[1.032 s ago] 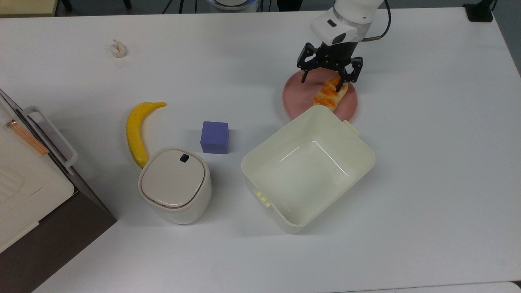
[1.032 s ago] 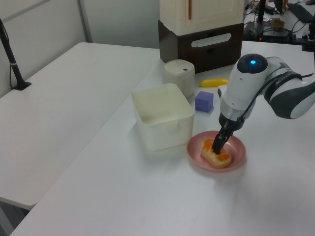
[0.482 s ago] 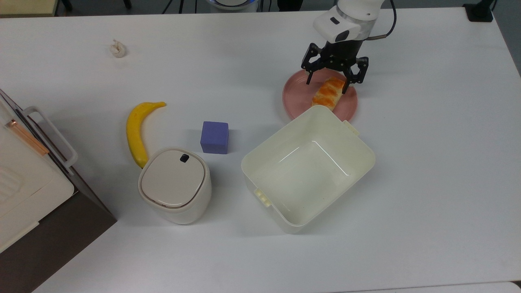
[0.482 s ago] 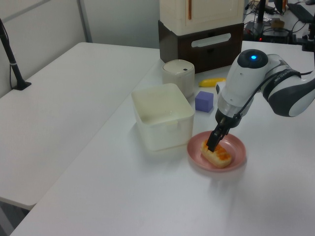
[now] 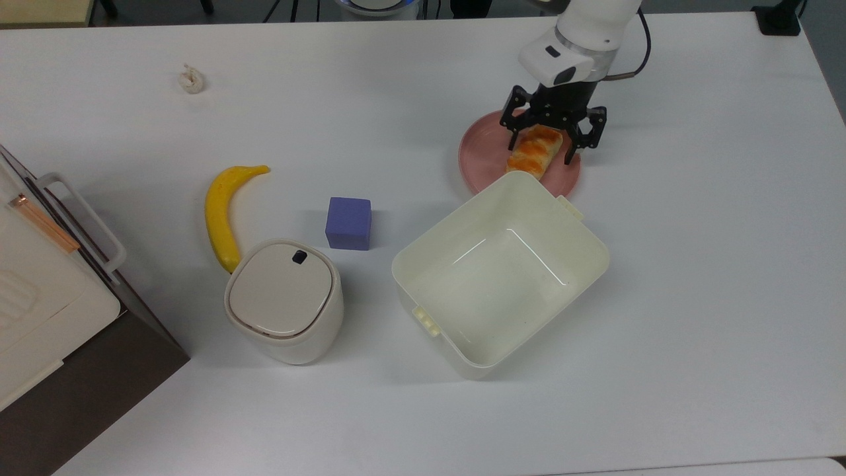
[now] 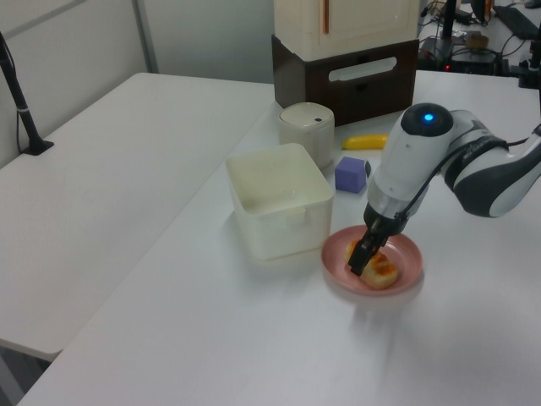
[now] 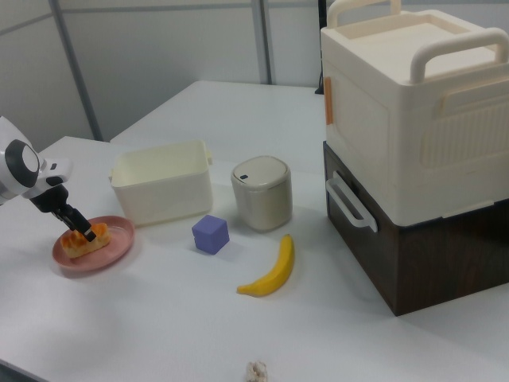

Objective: Put the bread on the table
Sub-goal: 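Lower the gripper onto the bread roll and close on it, then lift the bread roll off the plate and carry it beside the plate, then lower the bread roll onto the table and open the gripper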

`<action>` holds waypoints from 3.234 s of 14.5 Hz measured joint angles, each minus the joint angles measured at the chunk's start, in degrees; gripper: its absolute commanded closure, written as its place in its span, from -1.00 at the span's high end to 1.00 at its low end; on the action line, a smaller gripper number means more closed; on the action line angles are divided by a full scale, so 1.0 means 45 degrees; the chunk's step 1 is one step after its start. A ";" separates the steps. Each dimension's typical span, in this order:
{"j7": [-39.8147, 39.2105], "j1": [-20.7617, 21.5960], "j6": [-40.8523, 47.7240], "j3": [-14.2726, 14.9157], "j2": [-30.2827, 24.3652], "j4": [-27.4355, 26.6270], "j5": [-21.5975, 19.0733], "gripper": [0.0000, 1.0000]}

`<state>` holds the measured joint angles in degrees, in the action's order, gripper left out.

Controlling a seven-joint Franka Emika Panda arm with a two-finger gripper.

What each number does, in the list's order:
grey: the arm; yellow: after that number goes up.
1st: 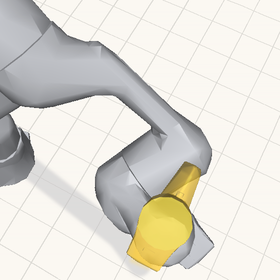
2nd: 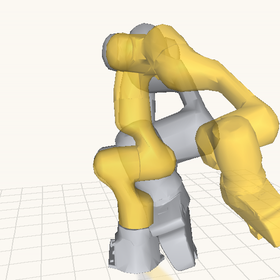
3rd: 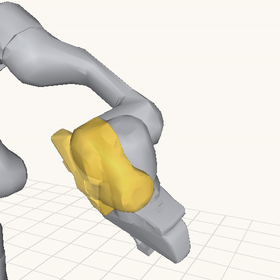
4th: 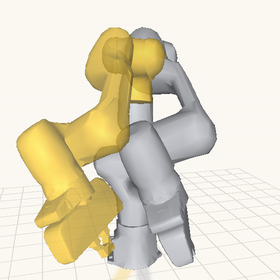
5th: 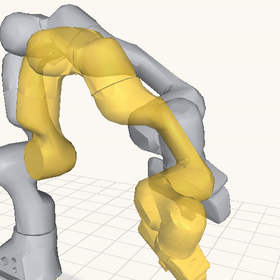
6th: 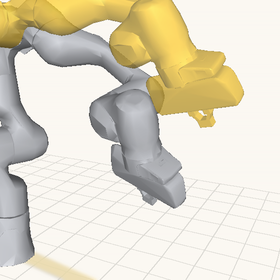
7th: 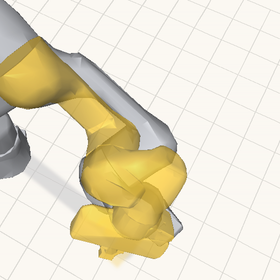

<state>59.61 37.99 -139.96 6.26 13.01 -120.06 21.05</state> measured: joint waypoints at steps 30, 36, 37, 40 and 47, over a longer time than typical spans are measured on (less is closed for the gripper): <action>-1.4428 -0.3518 0.6005 -0.0021 -0.1739 0.0222 -0.0251 -1.00; -1.4432 -0.3471 0.5916 -0.0065 -0.1699 -0.0425 0.0035 0.15; -1.4432 -0.3471 0.5916 -0.0065 -0.1701 -0.0421 0.0036 0.57; -1.4432 -0.3518 0.5916 -0.0060 -0.1724 -0.0326 0.0037 1.00; -1.5335 -0.4520 0.6430 0.0265 -0.1985 0.1718 -0.1059 1.00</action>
<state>-9.39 17.65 -111.02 7.45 4.08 -112.33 16.28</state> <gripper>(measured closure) 0.000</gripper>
